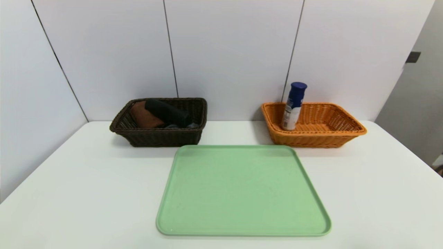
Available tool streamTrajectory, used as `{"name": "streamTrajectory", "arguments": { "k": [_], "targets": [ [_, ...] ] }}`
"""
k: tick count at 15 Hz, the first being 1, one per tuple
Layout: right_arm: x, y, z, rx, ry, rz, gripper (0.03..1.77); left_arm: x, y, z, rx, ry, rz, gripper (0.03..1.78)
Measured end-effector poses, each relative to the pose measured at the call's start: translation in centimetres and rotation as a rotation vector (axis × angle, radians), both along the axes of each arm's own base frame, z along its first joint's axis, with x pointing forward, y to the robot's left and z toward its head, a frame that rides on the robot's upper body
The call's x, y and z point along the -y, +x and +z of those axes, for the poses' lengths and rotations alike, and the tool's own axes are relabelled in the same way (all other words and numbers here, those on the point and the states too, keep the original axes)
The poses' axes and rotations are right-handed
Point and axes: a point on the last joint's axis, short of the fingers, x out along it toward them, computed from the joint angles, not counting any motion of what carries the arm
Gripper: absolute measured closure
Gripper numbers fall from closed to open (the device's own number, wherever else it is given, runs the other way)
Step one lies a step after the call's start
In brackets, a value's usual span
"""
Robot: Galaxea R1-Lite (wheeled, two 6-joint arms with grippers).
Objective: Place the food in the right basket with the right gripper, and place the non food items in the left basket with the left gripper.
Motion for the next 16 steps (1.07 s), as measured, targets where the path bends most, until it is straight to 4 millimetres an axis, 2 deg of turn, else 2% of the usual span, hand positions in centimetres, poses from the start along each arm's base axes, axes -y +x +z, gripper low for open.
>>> {"name": "streamTrajectory", "arguments": {
  "k": [2, 4, 7, 9, 13, 16],
  "targets": [
    [0.3, -2.2, -2.2, 0.052, -0.015, -0.020, 0.10, 0.0, -1.7, -2.2, 0.018, -0.004, 0.025, 0.12],
    [0.4, -2.9, -3.3, 0.124, 0.000, -0.043, 0.10, 0.0, -2.9, -3.7, 0.035, -0.003, 0.042, 0.12],
    [0.3, -2.2, -5.1, 0.208, 0.004, -0.044, 0.10, 0.1, -4.2, -6.3, 0.069, 0.039, 0.040, 0.12],
    [0.2, -1.3, -6.2, 0.275, -0.014, -0.037, 0.10, 0.1, -4.4, -7.9, 0.089, 0.068, 0.029, 0.12],
    [0.3, -0.8, -5.6, 0.485, -0.064, -0.133, 0.10, 0.1, -3.7, -8.9, 0.167, 0.114, 0.023, 0.12],
    [0.3, -0.8, -6.0, 0.478, -0.079, -0.189, 0.10, 0.2, -3.3, -9.5, 0.162, 0.119, 0.018, 0.12]
  ]
}}
